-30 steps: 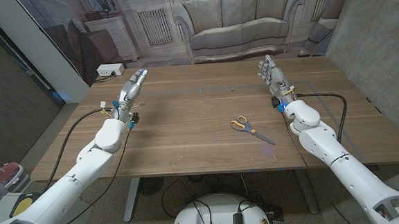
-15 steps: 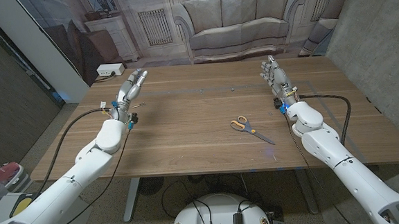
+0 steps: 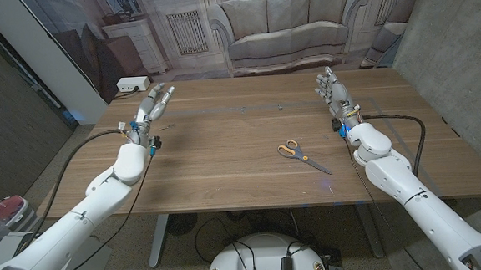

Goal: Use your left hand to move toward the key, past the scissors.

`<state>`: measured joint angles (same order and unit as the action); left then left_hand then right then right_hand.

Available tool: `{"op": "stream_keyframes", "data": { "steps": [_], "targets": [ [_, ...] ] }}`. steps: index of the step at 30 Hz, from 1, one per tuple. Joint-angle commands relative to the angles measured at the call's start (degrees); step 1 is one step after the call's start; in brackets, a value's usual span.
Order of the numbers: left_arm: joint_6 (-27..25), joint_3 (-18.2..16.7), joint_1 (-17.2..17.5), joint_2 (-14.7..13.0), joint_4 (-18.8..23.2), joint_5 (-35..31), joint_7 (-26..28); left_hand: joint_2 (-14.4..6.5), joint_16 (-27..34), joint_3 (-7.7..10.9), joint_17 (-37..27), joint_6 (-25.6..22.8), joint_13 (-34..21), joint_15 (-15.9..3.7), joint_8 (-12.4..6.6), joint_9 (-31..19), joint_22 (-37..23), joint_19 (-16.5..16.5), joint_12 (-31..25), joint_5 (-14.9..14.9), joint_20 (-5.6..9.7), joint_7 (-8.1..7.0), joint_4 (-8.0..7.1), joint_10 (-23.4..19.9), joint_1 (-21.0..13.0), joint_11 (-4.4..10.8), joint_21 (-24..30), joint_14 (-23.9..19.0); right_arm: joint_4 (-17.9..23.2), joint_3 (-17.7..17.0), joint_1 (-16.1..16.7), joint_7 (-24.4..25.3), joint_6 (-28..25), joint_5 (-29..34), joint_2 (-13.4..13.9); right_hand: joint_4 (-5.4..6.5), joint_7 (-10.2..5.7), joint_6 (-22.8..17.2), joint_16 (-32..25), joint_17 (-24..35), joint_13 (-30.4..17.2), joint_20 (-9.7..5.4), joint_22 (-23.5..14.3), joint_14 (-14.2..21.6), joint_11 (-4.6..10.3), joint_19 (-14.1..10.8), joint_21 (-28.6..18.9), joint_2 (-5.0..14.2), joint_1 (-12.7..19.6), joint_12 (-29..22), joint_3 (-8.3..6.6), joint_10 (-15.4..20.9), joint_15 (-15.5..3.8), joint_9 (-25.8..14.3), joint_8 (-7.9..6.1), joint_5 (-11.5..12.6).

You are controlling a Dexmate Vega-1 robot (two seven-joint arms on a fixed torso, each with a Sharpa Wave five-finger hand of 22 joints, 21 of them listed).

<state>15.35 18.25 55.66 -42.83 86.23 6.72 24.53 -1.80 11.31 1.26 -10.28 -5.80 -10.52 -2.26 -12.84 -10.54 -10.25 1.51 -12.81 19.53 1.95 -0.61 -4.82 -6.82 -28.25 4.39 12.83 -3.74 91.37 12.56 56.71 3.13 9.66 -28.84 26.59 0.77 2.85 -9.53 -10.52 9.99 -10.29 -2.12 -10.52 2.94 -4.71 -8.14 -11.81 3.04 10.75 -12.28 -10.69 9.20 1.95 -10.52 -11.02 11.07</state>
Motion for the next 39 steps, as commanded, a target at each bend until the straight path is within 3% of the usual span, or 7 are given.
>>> {"op": "stream_keyframes", "data": {
  "steps": [1,32,39],
  "targets": [
    [-2.9,0.77,-0.92,-1.28,-0.22,-4.0,3.07,-0.31,0.12,-0.02,-0.18,-0.28,-0.14,-0.79,0.16,-0.14,-0.27,0.28,0.29,0.39,3.29,-0.05,0.29,-0.42,-0.38,-0.25,-0.2,-0.65,-0.41,-0.01,-0.28,-0.16,-0.05,-0.15,-0.25,-0.04,0.04,-0.23,-0.06,0.24,-0.11,-0.75,-0.09,0.24,0.09,-0.56,-0.12,0.2,-0.12,0.18,-0.02,0.21,0.25,-0.21,-0.11,0.28],
    [-9.92,1.74,-0.58,-4.08,3.0,-11.77,10.47,-0.77,0.17,0.0,-0.2,-1.43,-0.18,-1.37,0.22,-0.17,-0.29,1.09,0.33,0.82,3.2,-0.64,0.73,-1.51,-1.37,0.31,-0.12,-1.77,0.16,-1.28,0.93,0.24,0.47,-0.58,0.19,-0.15,-0.03,-0.29,-0.07,0.25,-0.16,-0.67,-0.06,0.5,0.23,-0.73,-0.07,0.33,-0.17,0.03,0.1,0.81,0.17,-0.23,-0.12,0.27],
    [-16.03,2.53,-0.04,-6.17,6.13,-16.04,11.6,-0.83,0.18,-0.01,-0.2,-1.88,-0.18,-1.42,0.15,-0.18,-0.3,1.19,0.27,0.93,3.2,-0.87,0.82,-1.95,-1.56,0.47,-0.14,-2.04,0.88,-1.56,1.46,0.55,0.25,-0.74,0.33,-0.16,0.0,-0.32,-0.12,0.25,-0.16,-0.61,-0.06,0.66,0.2,-0.79,-0.07,0.36,-0.19,-0.02,0.11,0.97,0.26,-0.23,-0.13,0.26]
  ]
}}
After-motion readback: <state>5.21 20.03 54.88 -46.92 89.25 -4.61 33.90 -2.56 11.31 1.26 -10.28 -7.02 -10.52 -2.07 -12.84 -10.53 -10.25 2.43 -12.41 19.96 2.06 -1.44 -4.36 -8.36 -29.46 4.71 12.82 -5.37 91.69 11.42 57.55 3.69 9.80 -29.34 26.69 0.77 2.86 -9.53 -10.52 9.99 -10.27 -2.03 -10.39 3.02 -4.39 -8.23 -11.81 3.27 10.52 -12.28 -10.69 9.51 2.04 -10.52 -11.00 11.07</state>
